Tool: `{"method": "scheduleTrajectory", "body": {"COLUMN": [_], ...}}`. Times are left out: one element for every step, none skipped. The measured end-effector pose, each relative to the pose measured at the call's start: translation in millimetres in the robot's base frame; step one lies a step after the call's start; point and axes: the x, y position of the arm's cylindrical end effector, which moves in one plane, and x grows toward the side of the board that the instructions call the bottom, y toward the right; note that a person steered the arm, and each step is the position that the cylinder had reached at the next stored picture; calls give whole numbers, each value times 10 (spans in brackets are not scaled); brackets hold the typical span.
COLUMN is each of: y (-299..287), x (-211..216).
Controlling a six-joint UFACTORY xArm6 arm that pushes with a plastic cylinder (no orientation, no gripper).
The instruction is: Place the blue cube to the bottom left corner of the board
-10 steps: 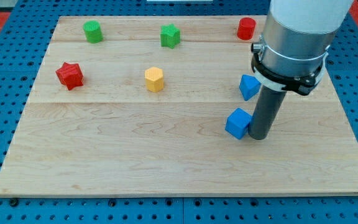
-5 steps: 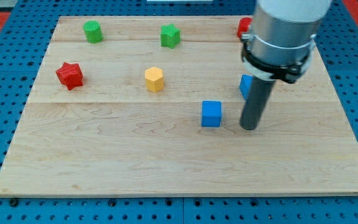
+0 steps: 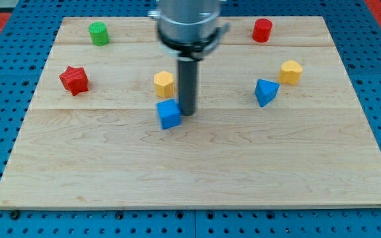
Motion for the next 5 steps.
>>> {"method": "scheduleTrajectory", "body": {"y": [-583, -1350, -1707, -1732, -2149], "x": [266, 528, 687, 188, 286]}}
